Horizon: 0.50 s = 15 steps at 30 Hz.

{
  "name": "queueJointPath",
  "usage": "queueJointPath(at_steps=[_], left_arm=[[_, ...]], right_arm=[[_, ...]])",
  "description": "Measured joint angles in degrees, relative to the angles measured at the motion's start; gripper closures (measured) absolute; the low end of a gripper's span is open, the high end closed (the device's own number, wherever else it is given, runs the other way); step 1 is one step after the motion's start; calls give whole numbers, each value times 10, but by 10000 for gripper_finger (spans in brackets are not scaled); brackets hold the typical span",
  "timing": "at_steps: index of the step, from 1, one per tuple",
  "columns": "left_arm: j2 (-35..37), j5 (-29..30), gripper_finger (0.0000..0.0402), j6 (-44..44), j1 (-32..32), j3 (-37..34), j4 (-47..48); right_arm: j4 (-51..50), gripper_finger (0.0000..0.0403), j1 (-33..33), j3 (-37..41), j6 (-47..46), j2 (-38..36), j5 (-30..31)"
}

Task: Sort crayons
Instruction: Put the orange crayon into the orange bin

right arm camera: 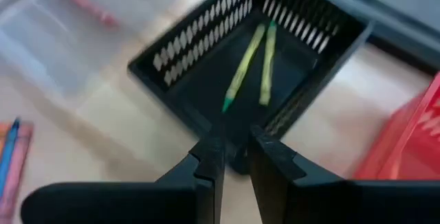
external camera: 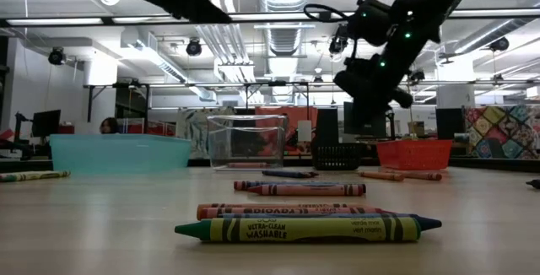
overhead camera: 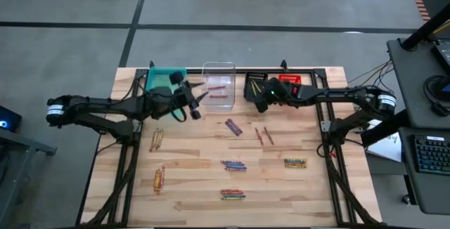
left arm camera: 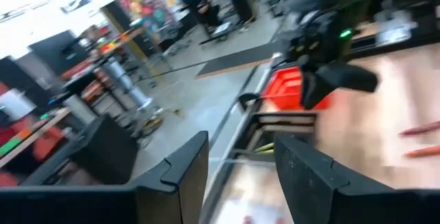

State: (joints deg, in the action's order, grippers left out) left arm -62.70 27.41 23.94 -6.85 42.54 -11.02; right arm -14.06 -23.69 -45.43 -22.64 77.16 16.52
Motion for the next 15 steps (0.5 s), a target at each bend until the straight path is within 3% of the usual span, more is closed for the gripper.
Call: queueJointPath(at_steps=[8, 11, 15], left_arm=[[0, -58, 253, -26, -52, 0, 5], [0, -58, 253, -52, -52, 0, 5], [0, -59, 253, -83, -52, 0, 9]], right_arm=[[-49, 351, -47, -64, 42, 5, -25], [-98, 351, -49, -94, 46, 0, -94], [-146, 351, -44, -129, 41, -2, -263]])
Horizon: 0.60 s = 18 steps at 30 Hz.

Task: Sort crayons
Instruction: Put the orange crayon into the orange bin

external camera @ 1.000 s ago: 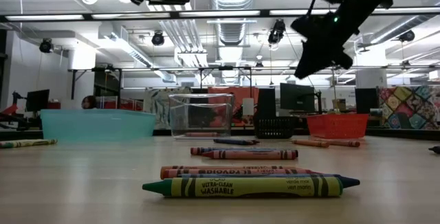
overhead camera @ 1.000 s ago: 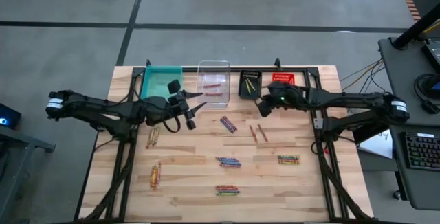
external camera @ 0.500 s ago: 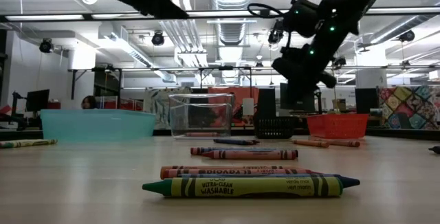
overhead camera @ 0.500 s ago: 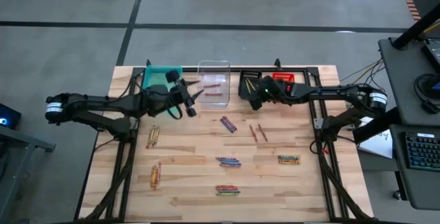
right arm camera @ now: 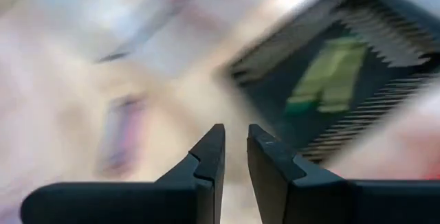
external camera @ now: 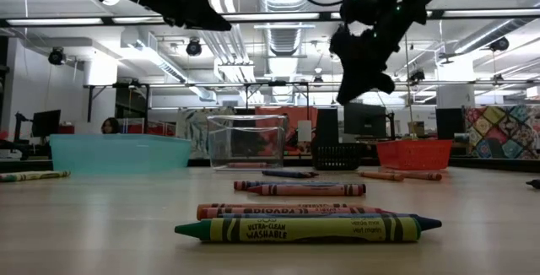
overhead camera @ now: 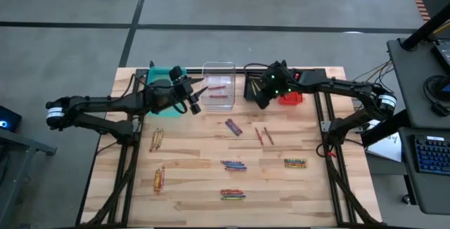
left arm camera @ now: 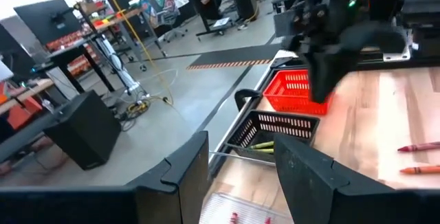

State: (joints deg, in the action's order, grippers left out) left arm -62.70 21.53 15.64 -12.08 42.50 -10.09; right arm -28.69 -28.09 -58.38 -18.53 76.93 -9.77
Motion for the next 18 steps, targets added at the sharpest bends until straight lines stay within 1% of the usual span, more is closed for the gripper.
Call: queueJointPath(at_steps=[2, 3, 5, 12, 15, 18], left_arm=[[0, 0, 253, -6, 0, 0, 3], [0, 0, 253, -7, 0, 0, 6], [0, 0, 253, -7, 0, 0, 6], [0, 2, 253, 4, 0, 0, 6], [0, 3, 253, 29, 0, 0, 3], [0, 4, 253, 53, -1, 0, -7]], right_arm=[[-14, 351, 9, -8, -8, 0, -92], [-16, 351, 16, -10, -10, 0, -124], [-15, 351, 34, -16, -16, 0, -149], [-73, 351, 79, -22, -56, 0, -151], [-109, 351, 91, -17, -101, 2, -132], [-134, 351, 97, -17, -128, 13, -117]])
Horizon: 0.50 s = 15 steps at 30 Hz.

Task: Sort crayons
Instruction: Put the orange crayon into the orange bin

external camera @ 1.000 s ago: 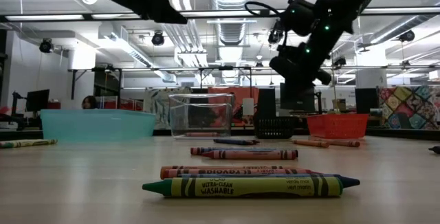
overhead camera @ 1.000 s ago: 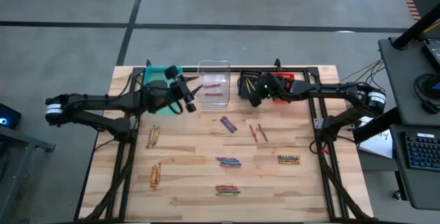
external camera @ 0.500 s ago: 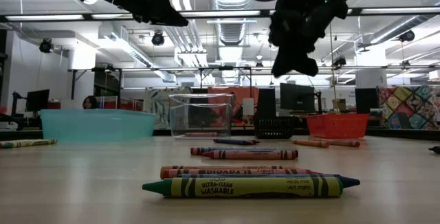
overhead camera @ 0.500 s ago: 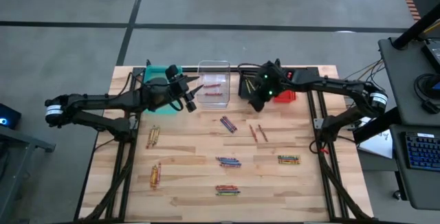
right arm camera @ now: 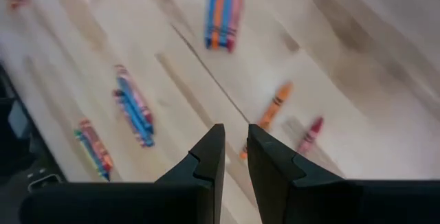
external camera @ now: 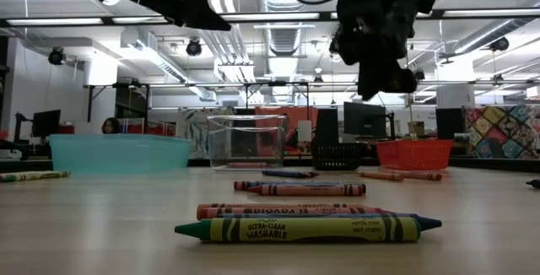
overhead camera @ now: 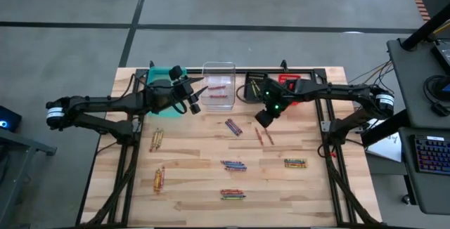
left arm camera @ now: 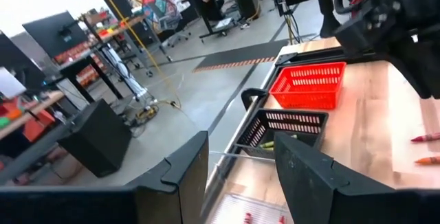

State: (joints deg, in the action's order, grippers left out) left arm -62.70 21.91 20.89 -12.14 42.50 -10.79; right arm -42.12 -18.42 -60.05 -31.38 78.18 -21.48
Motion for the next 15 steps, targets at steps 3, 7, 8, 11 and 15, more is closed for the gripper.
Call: queueJointPath(at_steps=[3, 7, 8, 11, 15], left_arm=[[0, 0, 253, 16, -1, 0, -1], [0, 0, 253, 34, -1, 1, 7], [0, 0, 253, 37, -1, 1, 13], [0, 0, 253, 38, -1, 1, 23], [0, 0, 253, 37, -1, 1, 35]], right_arm=[[0, 351, 11, -9, -32, 14, 10], [-7, 351, 30, -30, -51, 51, 20], [-17, 351, 36, -40, -52, 63, 26], [-75, 351, 52, -76, -52, 103, 53], [-140, 351, 71, -118, -28, 154, 108]])
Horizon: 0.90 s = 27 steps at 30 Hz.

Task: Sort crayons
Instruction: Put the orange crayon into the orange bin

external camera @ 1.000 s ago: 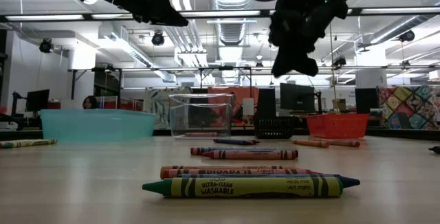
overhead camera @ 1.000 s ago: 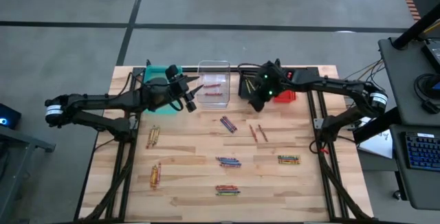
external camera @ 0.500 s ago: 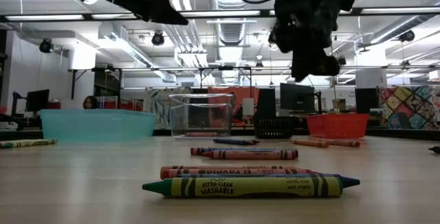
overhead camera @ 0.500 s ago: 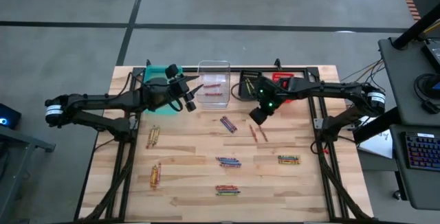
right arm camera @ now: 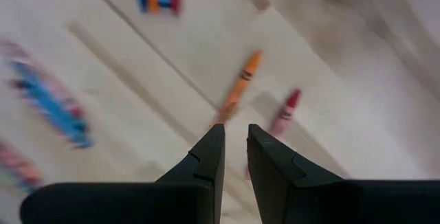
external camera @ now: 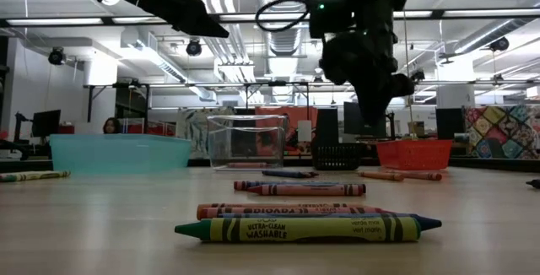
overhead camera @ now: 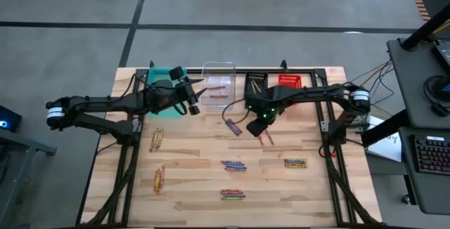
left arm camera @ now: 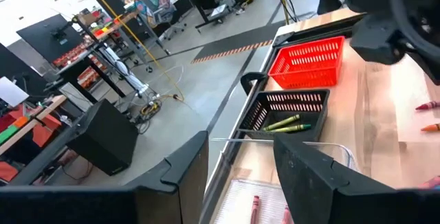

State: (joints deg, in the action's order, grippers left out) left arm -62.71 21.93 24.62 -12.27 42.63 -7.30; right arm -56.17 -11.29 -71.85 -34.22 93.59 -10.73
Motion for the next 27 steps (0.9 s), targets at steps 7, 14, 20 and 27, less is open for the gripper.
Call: queueJointPath(at_steps=[7, 14, 20, 27], left_arm=[[0, 0, 253, 0, 0, 0, 12], [0, 0, 253, 1, 0, 0, 16], [0, 0, 253, 2, 0, 0, 16], [0, 0, 253, -3, 0, 0, 20]], right_arm=[[-5, 351, 7, -26, 7, 55, 22], [0, 319, 13, -26, 8, 83, 48], [31, 281, 16, -27, 8, 103, 53], [47, 269, 19, -27, 8, 137, 55]])
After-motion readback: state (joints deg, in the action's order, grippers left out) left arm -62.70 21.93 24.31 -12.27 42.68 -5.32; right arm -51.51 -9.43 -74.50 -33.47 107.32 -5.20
